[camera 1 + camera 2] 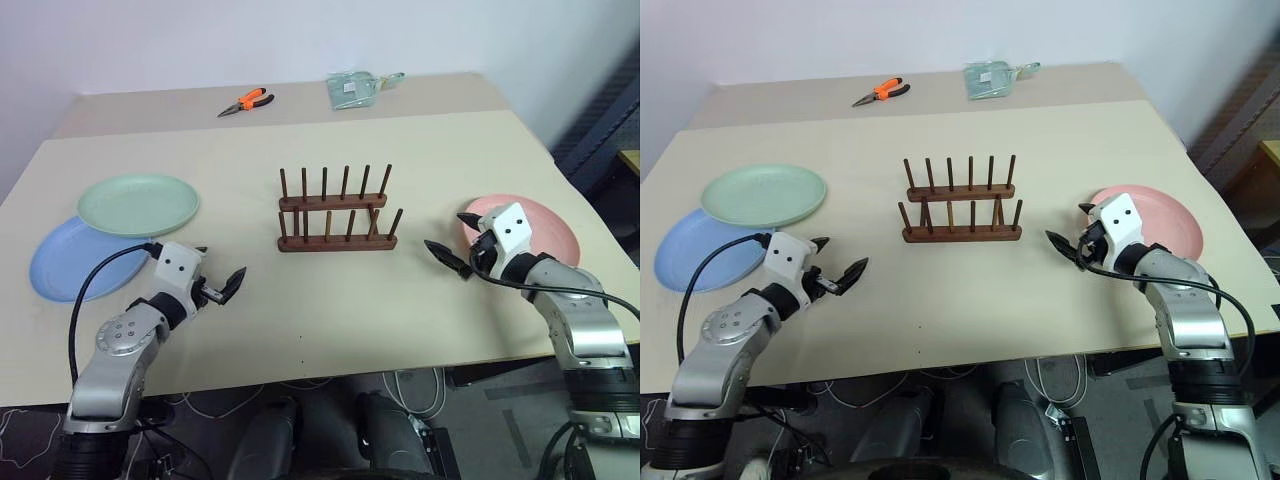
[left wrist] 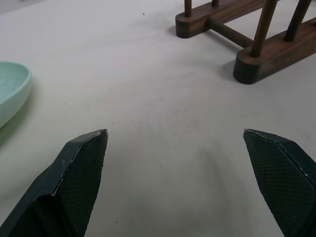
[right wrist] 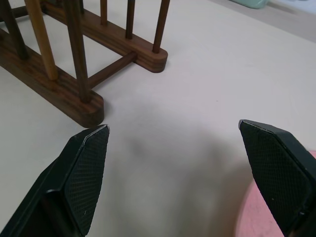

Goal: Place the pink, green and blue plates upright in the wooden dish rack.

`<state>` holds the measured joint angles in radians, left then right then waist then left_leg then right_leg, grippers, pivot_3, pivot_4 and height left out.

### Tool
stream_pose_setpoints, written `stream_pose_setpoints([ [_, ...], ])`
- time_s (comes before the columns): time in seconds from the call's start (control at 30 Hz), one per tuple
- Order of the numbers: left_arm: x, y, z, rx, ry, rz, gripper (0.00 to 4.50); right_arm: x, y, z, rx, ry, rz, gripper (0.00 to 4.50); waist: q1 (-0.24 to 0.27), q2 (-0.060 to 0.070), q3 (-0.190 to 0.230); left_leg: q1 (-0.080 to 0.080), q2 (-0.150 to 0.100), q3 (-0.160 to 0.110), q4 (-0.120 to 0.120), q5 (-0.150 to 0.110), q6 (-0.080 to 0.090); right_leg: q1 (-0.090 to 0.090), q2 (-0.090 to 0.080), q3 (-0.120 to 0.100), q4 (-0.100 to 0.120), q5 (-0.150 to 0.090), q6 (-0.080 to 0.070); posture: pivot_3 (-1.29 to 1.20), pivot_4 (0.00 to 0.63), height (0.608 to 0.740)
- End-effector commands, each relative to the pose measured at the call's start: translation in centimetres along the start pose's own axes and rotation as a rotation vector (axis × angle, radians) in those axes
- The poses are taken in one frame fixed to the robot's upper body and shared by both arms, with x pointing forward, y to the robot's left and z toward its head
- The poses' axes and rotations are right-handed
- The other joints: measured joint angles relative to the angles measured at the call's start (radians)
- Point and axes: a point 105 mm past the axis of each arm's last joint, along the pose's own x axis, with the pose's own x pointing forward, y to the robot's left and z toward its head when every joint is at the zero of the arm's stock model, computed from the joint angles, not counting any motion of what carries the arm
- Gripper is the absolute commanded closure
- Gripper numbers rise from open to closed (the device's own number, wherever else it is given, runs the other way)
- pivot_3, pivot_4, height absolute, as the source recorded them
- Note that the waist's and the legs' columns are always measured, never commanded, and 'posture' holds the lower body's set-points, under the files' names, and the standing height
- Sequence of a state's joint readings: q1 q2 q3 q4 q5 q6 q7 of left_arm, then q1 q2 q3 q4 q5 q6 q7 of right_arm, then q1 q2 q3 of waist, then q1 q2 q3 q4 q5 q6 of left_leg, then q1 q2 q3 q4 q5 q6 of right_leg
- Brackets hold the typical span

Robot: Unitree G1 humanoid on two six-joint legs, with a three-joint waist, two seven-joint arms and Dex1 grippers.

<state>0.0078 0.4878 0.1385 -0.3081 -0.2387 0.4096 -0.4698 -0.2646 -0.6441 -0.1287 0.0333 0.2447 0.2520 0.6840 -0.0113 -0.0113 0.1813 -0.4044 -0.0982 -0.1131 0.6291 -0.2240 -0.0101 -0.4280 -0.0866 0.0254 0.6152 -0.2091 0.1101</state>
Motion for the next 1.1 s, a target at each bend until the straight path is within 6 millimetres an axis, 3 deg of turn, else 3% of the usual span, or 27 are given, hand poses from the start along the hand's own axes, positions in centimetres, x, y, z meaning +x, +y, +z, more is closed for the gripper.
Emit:
stream_pose_setpoints([
  [0.03,-0.1,0.4,0.7,0.012,-0.035,0.013,0.00,0.7,0.0,2.0,-0.046,-0.063,-0.002,0.21,0.000,0.000,0.000,0.000,0.000,0.000,0.000,0.000,0.000,0.000,0.000,0.000,0.000,0.000,0.000,0.00,0.150,0.739],
  [0.37,0.3,0.6,-1.3,0.001,-0.019,-0.059,0.00,2.2,1.0,2.4,-0.062,-0.083,0.018,0.21,0.001,0.000,0.000,0.000,0.000,0.000,0.000,0.000,0.000,0.000,0.000,0.000,0.000,0.000,0.000,0.00,0.150,0.739],
  [0.57,4.4,-1.8,-2.1,0.058,0.027,-0.374,0.00,2.0,2.1,1.8,-0.042,-0.087,-0.015,0.21,0.012,0.001,-0.001,0.000,-0.001,0.000,0.001,0.000,0.000,0.001,0.000,-0.001,0.000,0.000,0.000,0.00,0.150,0.739],
  [0.73,8.0,-4.6,-0.7,0.104,0.030,-0.578,0.00,1.1,2.1,1.7,-0.050,-0.092,-0.066,0.21,0.025,0.001,-0.001,0.000,-0.002,0.000,0.001,0.000,0.000,0.001,-0.001,-0.001,0.000,0.000,0.000,0.00,0.150,0.739],
  [0.97,11.1,-6.8,0.2,0.146,0.032,-0.660,0.00,0.4,2.6,1.0,-0.068,-0.069,-0.112,0.21,0.023,0.002,-0.002,0.000,-0.003,0.000,0.001,0.000,0.001,0.001,-0.001,-0.001,0.000,0.001,0.001,0.00,0.150,0.739],
  [1.0,11.2,-6.8,0.1,0.154,0.039,-0.661,0.53,0.2,2.7,1.0,-0.070,-0.067,-0.117,0.00,0.023,0.002,-0.002,0.000,-0.003,0.000,0.001,0.000,0.001,0.001,-0.001,-0.001,0.000,0.001,0.001,0.00,0.150,0.739],
  [1.03,11.2,-6.9,0.1,0.161,0.040,-0.670,0.79,0.0,2.7,0.9,-0.073,-0.064,-0.124,0.00,0.023,0.002,-0.002,0.000,-0.003,0.000,0.001,0.000,0.001,0.001,-0.001,-0.001,0.000,0.001,0.001,0.00,0.150,0.739],
  [1.1,11.2,-7.1,0.1,0.163,0.035,-0.685,1.74,-0.3,2.8,0.8,-0.071,-0.059,-0.133,0.00,0.021,0.002,-0.002,0.000,-0.002,0.000,0.001,0.000,0.001,0.001,-0.001,-0.001,0.001,0.001,0.001,0.00,0.150,0.739],
])
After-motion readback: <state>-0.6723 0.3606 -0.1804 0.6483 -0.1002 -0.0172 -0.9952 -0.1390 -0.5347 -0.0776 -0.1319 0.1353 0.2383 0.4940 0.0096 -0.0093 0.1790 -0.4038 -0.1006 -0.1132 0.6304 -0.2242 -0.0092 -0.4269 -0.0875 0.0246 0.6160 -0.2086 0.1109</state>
